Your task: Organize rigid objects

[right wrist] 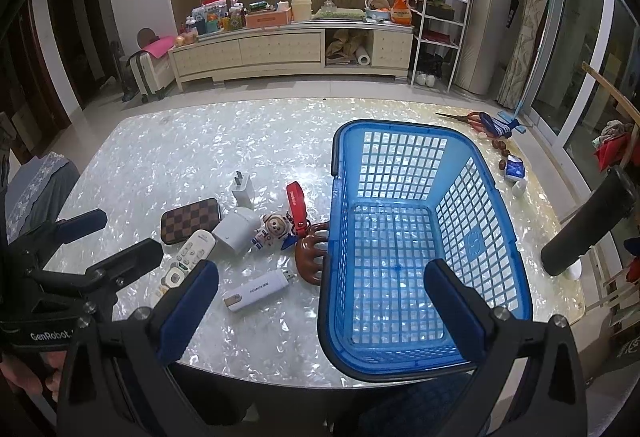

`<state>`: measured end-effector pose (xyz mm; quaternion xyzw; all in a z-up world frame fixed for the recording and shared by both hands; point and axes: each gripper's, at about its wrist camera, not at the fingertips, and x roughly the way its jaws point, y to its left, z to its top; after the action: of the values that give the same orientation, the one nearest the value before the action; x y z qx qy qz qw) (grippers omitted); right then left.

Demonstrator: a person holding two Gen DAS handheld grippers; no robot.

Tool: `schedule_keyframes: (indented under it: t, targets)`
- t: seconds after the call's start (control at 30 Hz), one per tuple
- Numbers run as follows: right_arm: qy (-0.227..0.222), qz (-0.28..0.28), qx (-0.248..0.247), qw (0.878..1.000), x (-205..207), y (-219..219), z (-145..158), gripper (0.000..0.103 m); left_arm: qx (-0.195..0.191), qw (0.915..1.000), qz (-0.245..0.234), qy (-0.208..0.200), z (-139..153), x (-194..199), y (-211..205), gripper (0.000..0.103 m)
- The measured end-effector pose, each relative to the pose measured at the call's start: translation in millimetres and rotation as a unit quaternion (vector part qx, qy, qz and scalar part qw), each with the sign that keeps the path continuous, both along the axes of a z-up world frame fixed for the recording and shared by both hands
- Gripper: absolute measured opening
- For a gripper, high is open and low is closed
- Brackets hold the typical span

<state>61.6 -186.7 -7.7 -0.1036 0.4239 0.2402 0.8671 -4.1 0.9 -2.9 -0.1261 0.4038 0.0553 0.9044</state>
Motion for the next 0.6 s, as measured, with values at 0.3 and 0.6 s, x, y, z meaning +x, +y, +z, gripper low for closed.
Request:
schedule_keyframes:
  t: [0.3, 0.6]
  targets:
    - [0.001, 0.000, 0.000, 1.000, -0.4, 0.4, -0.9, 0.103, 0.000, 1.0000, -0.001, 0.001, 0.0, 0.2, -0.1, 0.102]
    - [0.002, 0.000, -0.002, 1.000, -0.9, -1.1, -1.2, 0.103, -0.001, 1.0000, -0.002, 0.001, 0.9, -0.1, 0.5, 0.102]
